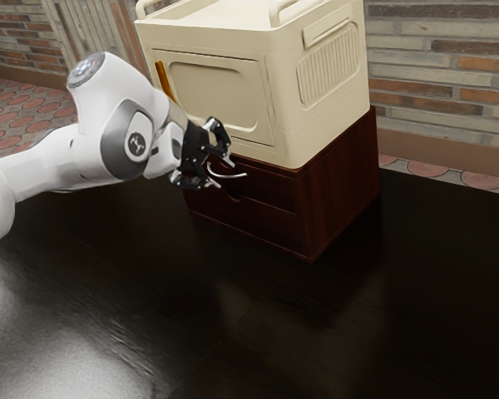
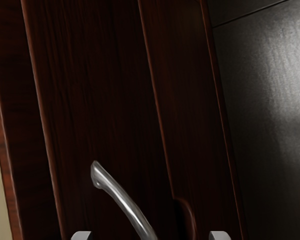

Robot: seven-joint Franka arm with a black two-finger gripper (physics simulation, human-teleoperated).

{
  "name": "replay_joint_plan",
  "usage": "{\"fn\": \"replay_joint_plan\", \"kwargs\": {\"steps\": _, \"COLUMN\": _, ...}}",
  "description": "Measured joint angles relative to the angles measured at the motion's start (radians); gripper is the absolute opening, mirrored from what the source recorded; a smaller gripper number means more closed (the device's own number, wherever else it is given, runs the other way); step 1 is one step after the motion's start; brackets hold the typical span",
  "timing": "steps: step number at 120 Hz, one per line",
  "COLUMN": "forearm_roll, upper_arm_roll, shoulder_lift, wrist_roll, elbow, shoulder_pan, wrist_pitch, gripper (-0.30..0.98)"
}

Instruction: Pull the drawer handle with one arm to open the drawer

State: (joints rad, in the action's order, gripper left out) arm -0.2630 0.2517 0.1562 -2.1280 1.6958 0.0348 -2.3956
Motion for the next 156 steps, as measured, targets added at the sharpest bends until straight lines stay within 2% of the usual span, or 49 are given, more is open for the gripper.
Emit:
{"fn": "replay_joint_plan", "kwargs": {"steps": 17, "forearm_roll": -0.022, "upper_arm_roll": -0.002, "shoulder_lift": 0.014, "wrist_roll": -0.028, "elbow": -0.001, "shoulder_pan": -0.007, "wrist_pitch": -0.017, "gripper": 0.22}}
{"fn": "replay_joint_plan", "kwargs": {"steps": 38, "forearm_roll": -0.036, "upper_arm_roll": 0.001, "shoulder_lift": 0.022, "wrist_roll": -0.058, "elbow": 0.009, "shoulder_pan": -0.019, "wrist_pitch": -0.027, "gripper": 0.07}}
{"fn": "replay_joint_plan", "kwargs": {"steps": 55, "forearm_roll": -0.041, "upper_arm_roll": 0.003, "shoulder_lift": -0.002, "wrist_roll": -0.081, "elbow": 0.058, "shoulder_pan": -0.027, "wrist_pitch": -0.033, "gripper": 0.00}}
{"fn": "replay_joint_plan", "kwargs": {"steps": 73, "forearm_roll": -0.036, "upper_arm_roll": 0.003, "shoulder_lift": -0.080, "wrist_roll": -0.101, "elbow": 0.142, "shoulder_pan": -0.035, "wrist_pitch": -0.036, "gripper": -0.05}}
{"fn": "replay_joint_plan", "kwargs": {"steps": 105, "forearm_roll": -0.034, "upper_arm_roll": 0.057, "shoulder_lift": -0.244, "wrist_roll": -0.138, "elbow": 0.321, "shoulder_pan": -0.003, "wrist_pitch": -0.039, "gripper": -0.07}}
{"fn": "replay_joint_plan", "kwargs": {"steps": 120, "forearm_roll": -0.028, "upper_arm_roll": 0.188, "shoulder_lift": -0.318, "wrist_roll": -0.155, "elbow": 0.385, "shoulder_pan": 0.102, "wrist_pitch": -0.038, "gripper": -0.07}}
{"fn": "replay_joint_plan", "kwargs": {"steps": 147, "forearm_roll": -0.008, "upper_arm_roll": 0.296, "shoulder_lift": -0.393, "wrist_roll": -0.186, "elbow": 0.464, "shoulder_pan": 0.195, "wrist_pitch": -0.040, "gripper": -0.01}}
{"fn": "replay_joint_plan", "kwargs": {"steps": 156, "forearm_roll": 0.018, "upper_arm_roll": 0.334, "shoulder_lift": -0.427, "wrist_roll": -0.192, "elbow": 0.489, "shoulder_pan": 0.231, "wrist_pitch": -0.038, "gripper": -0.01}}
